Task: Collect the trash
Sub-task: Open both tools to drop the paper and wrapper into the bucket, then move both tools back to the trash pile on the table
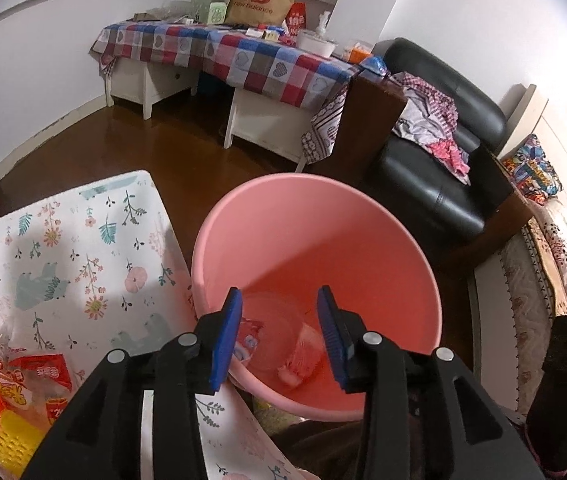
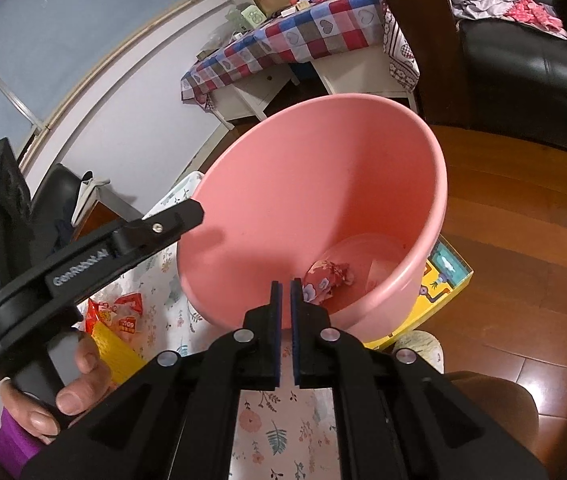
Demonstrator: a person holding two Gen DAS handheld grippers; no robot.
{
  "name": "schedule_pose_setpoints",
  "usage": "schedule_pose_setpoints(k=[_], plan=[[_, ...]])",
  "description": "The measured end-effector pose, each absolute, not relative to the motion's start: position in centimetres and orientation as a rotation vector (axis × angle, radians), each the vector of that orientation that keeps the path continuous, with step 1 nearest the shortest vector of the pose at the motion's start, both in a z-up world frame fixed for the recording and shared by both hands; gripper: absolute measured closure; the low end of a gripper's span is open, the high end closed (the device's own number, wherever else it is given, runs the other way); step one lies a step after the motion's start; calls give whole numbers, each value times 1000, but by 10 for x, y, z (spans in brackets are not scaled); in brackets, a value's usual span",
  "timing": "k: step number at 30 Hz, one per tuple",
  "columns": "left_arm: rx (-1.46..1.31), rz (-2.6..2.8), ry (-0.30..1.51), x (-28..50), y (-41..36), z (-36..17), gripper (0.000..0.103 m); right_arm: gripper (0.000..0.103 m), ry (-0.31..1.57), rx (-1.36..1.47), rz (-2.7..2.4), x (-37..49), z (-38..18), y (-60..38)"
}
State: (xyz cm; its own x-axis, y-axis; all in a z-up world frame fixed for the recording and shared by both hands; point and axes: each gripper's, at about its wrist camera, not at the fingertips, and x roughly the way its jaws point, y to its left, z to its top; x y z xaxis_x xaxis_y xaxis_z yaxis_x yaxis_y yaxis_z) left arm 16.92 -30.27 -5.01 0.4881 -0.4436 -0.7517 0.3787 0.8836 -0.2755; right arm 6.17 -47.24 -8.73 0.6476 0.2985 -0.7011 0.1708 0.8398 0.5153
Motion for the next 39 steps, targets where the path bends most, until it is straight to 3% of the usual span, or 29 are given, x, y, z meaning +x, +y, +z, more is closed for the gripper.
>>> schedule_pose_setpoints(k=[8,9,12,13,27,29,39], plan=[[-95,-524,849,138,-285,-25,60,98,817,532,133,47,-75,-454],[-95,-525,838,135,-283,-21,60,95,808,519,145,45,-72,-449],[-93,-521,802,120,-270,-11,58,66,771,489,181,39,-65,-436],[-95,-518,789,114,-264,-7,58,65,761,476,191,38,-63,-431],[-106,-351,636,47,-146,24,58,65,702,302,331,22,-43,-346],[-97,-321,623,40,-131,25,51,65,707,287,345,20,-43,-336],[-86,-161,598,0,-37,12,50,65,739,221,429,12,-48,-289]])
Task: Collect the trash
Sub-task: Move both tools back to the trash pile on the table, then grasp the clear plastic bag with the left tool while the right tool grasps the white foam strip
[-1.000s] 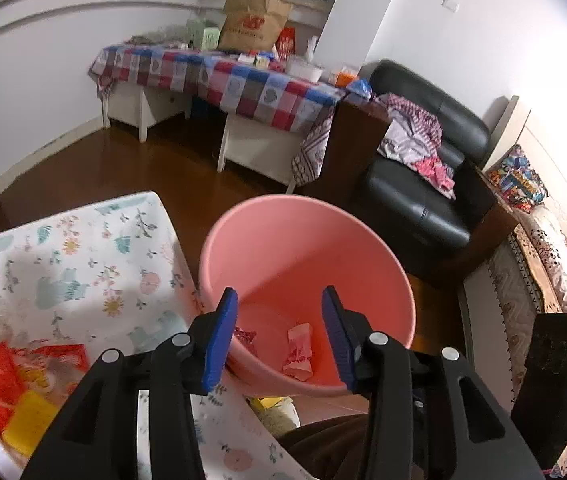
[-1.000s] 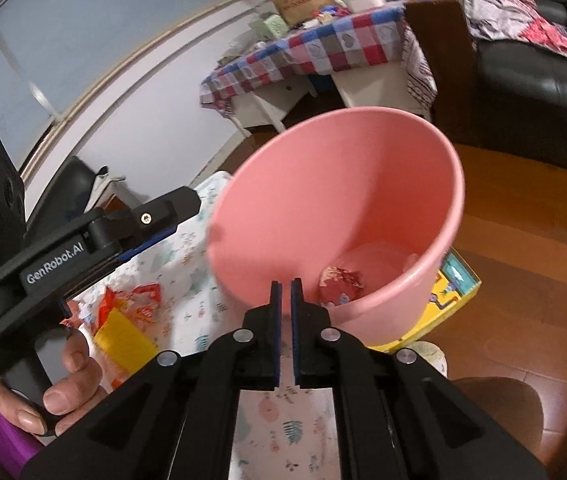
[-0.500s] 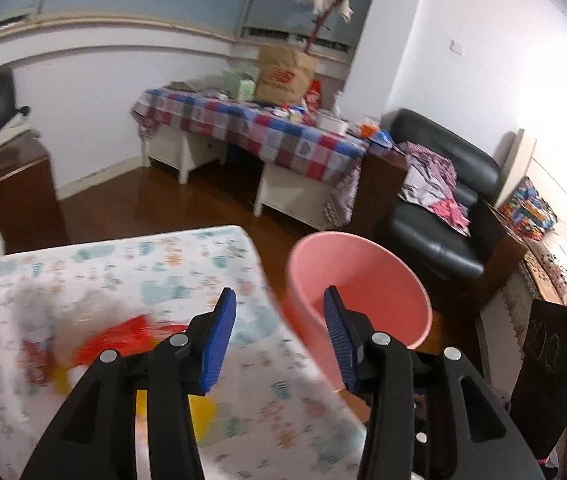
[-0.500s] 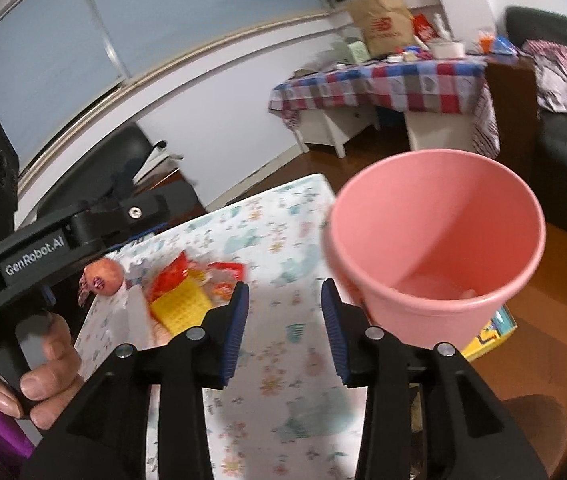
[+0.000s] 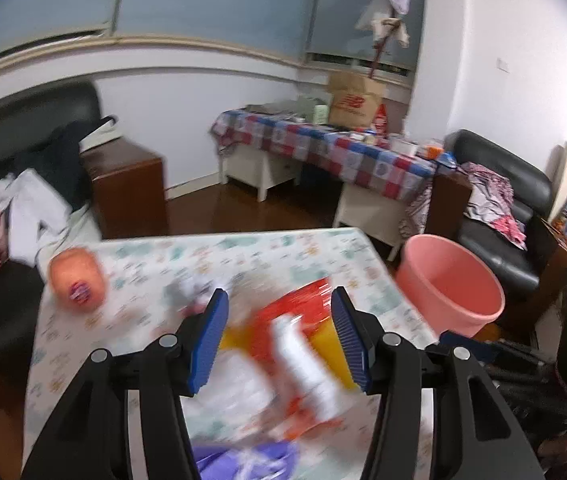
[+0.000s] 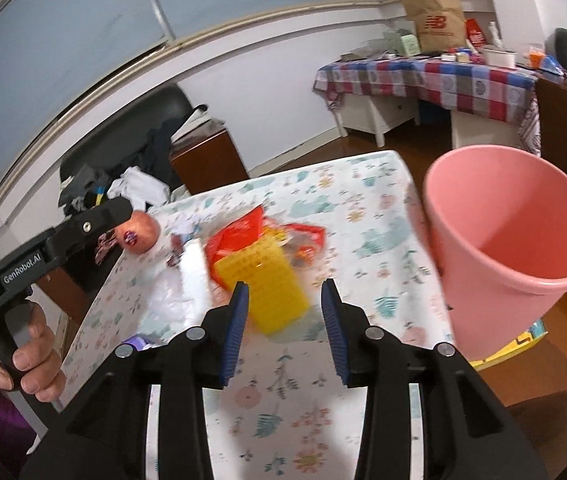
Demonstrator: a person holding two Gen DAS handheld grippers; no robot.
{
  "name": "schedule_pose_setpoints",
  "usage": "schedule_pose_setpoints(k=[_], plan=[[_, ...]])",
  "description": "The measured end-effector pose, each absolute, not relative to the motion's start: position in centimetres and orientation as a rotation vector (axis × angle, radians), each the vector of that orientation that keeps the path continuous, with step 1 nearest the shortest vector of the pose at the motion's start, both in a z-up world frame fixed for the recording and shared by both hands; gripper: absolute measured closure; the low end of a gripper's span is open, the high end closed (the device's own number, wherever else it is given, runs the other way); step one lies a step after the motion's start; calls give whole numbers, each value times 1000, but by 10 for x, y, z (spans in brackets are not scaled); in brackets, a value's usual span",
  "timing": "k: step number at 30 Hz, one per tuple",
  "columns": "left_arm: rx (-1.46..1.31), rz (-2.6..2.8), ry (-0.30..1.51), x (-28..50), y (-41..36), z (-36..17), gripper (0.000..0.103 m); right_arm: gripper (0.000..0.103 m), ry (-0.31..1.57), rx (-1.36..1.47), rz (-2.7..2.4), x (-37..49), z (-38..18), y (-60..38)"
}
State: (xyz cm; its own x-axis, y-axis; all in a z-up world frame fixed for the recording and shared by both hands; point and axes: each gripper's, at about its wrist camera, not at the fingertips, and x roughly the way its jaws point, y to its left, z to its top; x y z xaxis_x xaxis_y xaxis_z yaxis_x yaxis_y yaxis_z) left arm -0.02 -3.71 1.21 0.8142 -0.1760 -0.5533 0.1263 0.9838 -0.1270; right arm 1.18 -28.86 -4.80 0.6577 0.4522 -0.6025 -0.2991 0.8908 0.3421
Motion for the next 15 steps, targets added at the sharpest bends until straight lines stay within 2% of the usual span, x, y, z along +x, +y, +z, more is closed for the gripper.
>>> schedule_pose_setpoints(k=[7,15], plan=[[-114,-85,664,-24,13,-17,50,65,768,171,498,9,-52,-257],[-118,-128,741,-26,11,-44,50,65,811,133,538,8,-62,-229]])
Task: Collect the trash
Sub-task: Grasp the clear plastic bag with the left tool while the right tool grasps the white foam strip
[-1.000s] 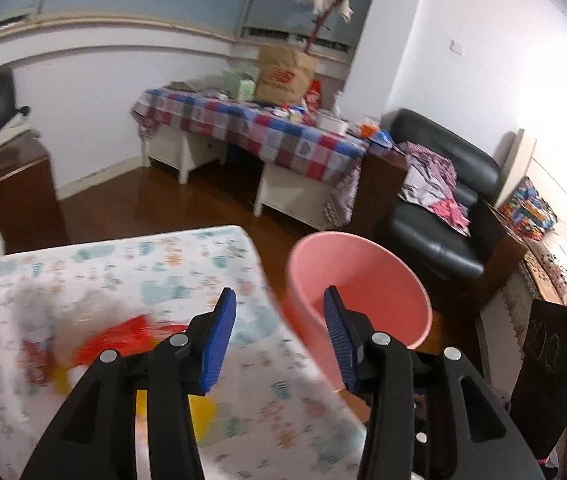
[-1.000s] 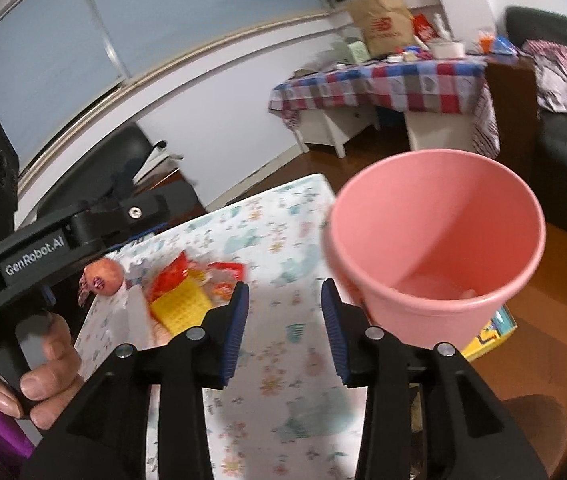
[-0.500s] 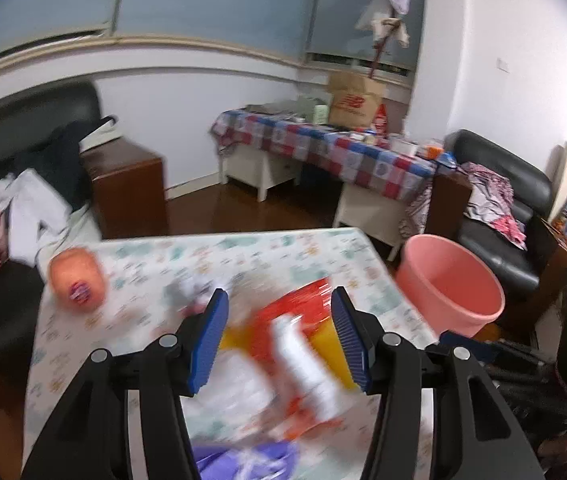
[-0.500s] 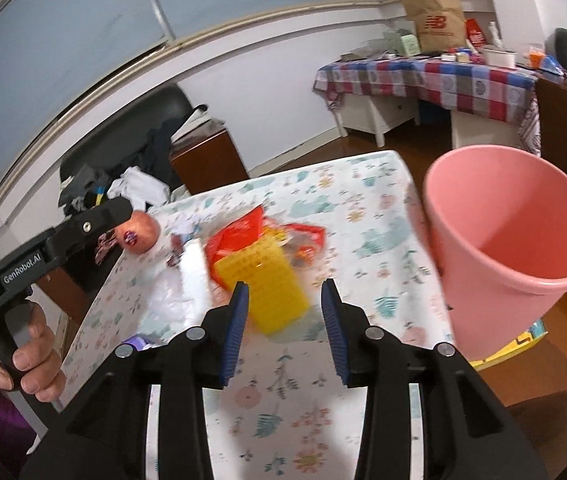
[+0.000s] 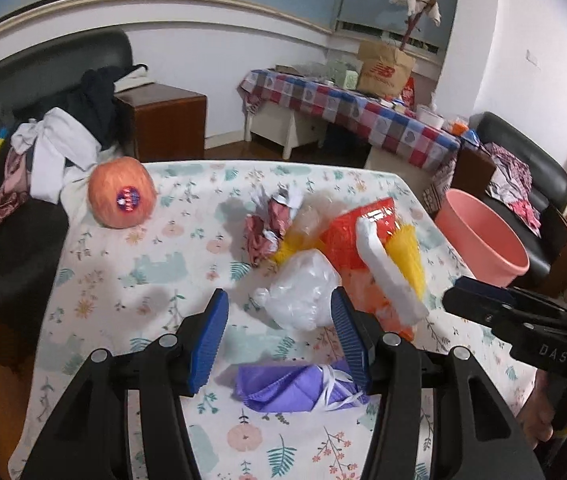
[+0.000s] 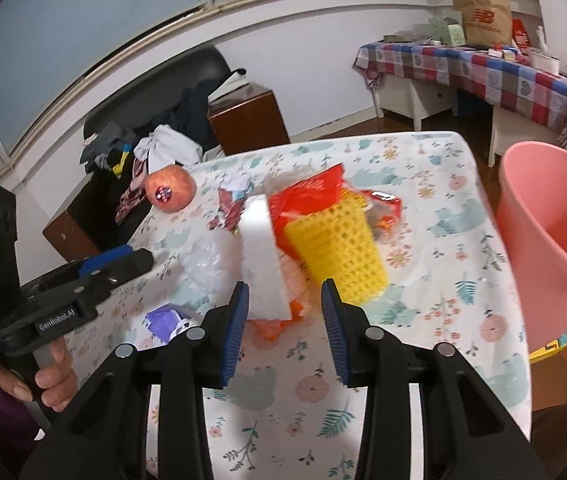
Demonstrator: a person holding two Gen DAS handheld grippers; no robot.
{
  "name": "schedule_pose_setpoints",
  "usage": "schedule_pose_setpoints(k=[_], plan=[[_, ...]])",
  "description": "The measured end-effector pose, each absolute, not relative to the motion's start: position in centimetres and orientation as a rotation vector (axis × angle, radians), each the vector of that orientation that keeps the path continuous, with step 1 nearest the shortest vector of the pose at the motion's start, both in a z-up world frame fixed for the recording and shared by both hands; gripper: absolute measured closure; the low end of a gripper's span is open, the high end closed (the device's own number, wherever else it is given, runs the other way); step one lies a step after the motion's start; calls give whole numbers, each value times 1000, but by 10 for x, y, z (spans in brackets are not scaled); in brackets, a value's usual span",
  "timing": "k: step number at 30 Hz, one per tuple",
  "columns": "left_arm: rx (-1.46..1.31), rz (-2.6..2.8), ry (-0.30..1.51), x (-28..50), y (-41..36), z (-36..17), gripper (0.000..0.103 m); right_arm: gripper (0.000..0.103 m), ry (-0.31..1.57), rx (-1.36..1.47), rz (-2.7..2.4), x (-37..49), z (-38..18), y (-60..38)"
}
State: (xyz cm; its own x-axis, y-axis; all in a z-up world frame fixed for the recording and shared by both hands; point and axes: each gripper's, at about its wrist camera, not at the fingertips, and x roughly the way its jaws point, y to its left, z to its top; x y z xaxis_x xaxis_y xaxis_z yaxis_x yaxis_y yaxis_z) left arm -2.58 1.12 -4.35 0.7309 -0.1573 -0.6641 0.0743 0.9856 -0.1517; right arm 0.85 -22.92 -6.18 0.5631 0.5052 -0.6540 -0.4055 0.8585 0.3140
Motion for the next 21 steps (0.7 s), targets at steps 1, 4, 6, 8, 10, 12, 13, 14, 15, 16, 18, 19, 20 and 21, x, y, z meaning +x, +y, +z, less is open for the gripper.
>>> schedule_pose_setpoints(k=[1,4,6,8,10,12,13,14,15,16,18,19,20,21], plan=[[-114,-136,747,-22,9,-45,50,65,815,130,539,8,-63,-227],[-119,-158,769,-8,3,-51,49,65,825,125,539,9,-65,-224],[-128,-163,793,2,2,-57,49,65,832,126,538,10,-66,-223],[-138,-175,806,11,3,-62,49,65,835,128,538,11,-66,-223],[-140,-179,827,20,2,-70,49,65,839,128,538,12,-67,-221],[-153,-191,851,25,3,-76,49,65,846,128,542,13,-68,-219],[-168,-210,864,28,3,-78,50,65,850,126,543,14,-69,-218],[-180,-219,867,29,4,-80,53,65,854,125,544,15,-71,-216],[-188,-223,866,29,5,-80,58,65,859,125,546,16,-71,-215],[-197,-232,866,30,5,-81,66,65,862,124,549,17,-72,-213],[-201,-235,870,30,6,-82,73,65,866,120,553,19,-73,-210],[-205,-235,870,29,7,-82,77,65,868,118,555,19,-73,-208],[-207,-236,868,28,7,-82,80,65,870,116,556,20,-73,-206],[-206,-233,864,27,8,-81,81,65,871,116,557,20,-74,-205]])
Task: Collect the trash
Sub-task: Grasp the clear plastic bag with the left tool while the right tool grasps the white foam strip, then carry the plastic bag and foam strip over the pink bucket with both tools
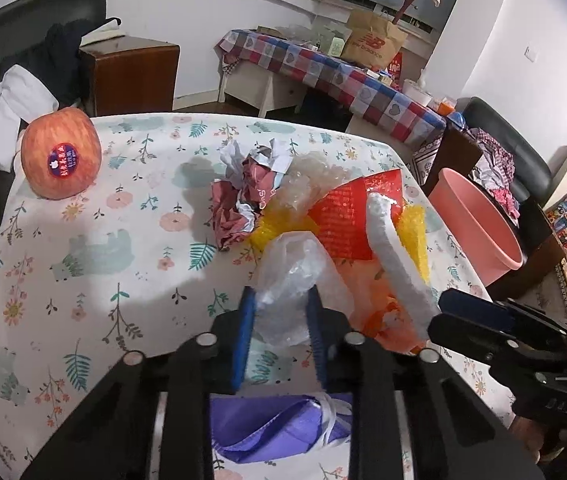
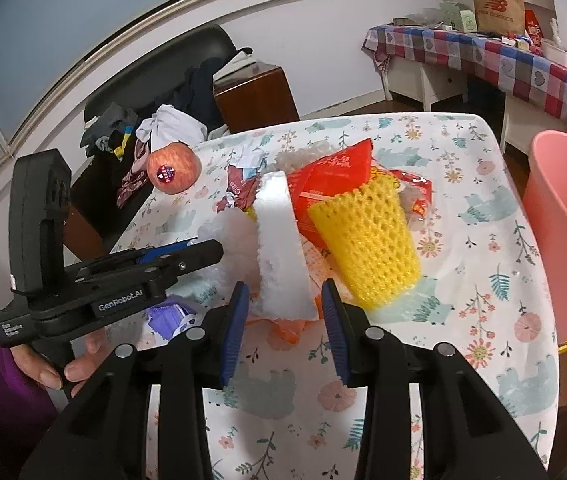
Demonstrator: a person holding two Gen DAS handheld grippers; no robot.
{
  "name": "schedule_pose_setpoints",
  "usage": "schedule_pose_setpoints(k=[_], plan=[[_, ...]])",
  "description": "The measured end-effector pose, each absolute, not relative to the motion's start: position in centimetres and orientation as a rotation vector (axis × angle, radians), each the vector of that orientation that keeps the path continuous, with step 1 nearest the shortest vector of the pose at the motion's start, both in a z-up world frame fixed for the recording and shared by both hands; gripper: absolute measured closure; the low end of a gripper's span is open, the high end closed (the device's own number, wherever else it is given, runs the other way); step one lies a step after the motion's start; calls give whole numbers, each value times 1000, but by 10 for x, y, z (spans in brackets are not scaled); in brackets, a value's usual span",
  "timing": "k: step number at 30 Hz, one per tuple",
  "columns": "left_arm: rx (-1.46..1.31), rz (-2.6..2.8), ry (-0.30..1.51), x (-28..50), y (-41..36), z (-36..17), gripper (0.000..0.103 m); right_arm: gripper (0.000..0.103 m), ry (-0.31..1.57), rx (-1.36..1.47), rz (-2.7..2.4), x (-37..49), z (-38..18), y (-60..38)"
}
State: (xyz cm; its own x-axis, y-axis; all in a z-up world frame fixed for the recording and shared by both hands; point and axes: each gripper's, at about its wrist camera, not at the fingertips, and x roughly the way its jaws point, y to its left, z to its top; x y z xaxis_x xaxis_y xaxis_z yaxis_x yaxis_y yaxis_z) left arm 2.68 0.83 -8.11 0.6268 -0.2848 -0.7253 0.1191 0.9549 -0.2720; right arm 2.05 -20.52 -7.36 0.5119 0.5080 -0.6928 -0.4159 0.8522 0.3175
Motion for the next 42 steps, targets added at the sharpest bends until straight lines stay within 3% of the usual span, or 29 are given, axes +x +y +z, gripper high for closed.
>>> schedule_pose_setpoints(k=[18,42], plan=[[-261,-204,819,8,24,-63,84,68,875,87,562,21,-81,-201],[-250,-233,750,13,-5,-31,84,68,708,161,452,12,-50,-257]])
